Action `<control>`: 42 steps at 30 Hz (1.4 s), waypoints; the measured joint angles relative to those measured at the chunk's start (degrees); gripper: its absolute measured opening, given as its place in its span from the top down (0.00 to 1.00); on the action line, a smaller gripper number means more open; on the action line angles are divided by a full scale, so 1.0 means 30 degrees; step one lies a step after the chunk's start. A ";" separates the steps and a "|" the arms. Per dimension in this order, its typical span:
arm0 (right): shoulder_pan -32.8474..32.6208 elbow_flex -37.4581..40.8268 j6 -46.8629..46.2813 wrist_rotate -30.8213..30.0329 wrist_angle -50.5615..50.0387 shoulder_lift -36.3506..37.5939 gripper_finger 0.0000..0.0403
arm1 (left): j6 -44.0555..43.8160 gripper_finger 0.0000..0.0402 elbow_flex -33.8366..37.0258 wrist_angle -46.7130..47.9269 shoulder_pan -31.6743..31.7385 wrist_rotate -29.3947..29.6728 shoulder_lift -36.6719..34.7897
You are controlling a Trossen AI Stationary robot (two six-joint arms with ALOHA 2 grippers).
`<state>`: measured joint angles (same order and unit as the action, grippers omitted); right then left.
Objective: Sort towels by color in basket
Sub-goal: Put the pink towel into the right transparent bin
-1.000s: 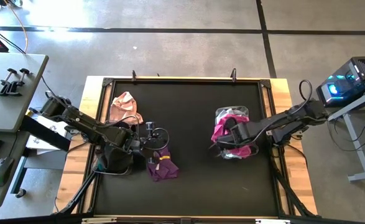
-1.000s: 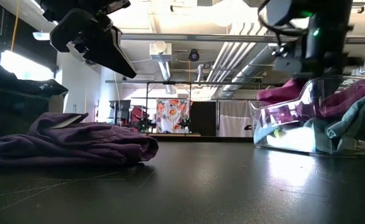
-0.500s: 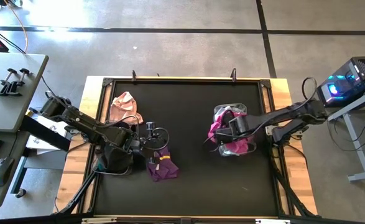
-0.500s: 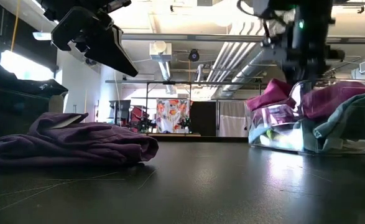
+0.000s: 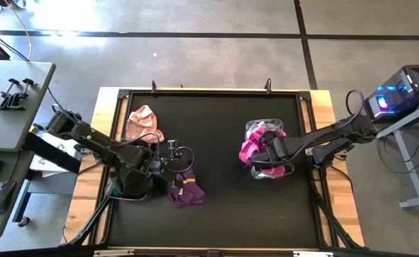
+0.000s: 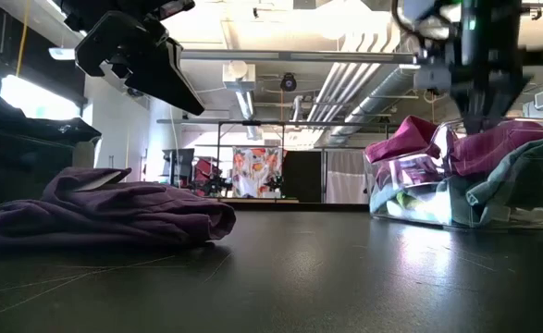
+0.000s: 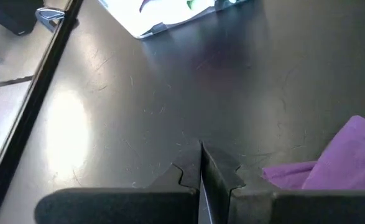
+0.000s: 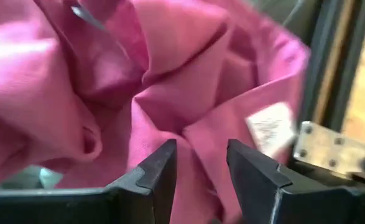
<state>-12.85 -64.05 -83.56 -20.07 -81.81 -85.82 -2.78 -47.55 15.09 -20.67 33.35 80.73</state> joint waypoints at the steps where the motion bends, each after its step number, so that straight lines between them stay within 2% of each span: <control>1: 0.0048 0.0591 0.0240 0.0012 0.0868 0.0000 0.66 | 0.0038 1.00 0.0000 -0.0068 0.0010 -0.0242 0.0011; 5: 0.0475 0.2813 0.1353 0.0591 0.4953 -0.0007 0.66 | 0.1795 1.00 0.0000 -0.2653 0.0604 -0.2166 0.0746; 12: 0.1599 0.6193 0.3392 0.1981 1.1445 0.0011 0.66 | 0.4547 1.00 -0.0079 -1.1292 0.3709 -0.7094 0.4755; 16: 0.1904 0.6979 0.3508 0.2114 1.2969 0.0073 0.66 | 0.4973 1.00 -0.1394 -1.2588 0.5263 -0.8747 0.7287; 21: 0.1904 0.6451 0.3929 0.1707 1.2590 0.0004 0.66 | 0.5268 1.00 -0.3873 -1.2461 0.6632 -1.0966 0.9769; 25: 0.1676 0.4871 0.4362 0.1103 1.0701 -0.0036 0.66 | 0.4697 1.00 -0.5066 -1.2464 0.7150 -1.1539 1.0969; 34: 0.0268 -0.0467 0.3430 -0.1846 0.2874 -0.0002 0.66 | 0.2801 1.00 -0.4328 -1.2395 0.7135 -1.1384 1.0506; 39: -0.0482 -0.2310 0.4818 -0.2767 0.2666 0.0157 0.70 | 0.2512 1.00 -0.4008 -1.2646 0.7135 -1.1318 1.0532; 42: -0.0474 -0.2469 0.6272 -0.3309 0.4245 0.0282 0.75 | 0.2540 1.00 -0.3617 -1.3209 0.7135 -1.1318 1.0528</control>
<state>-14.27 -71.45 -64.74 -29.99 -69.07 -84.97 4.84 -58.40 -24.53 0.73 -0.60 112.31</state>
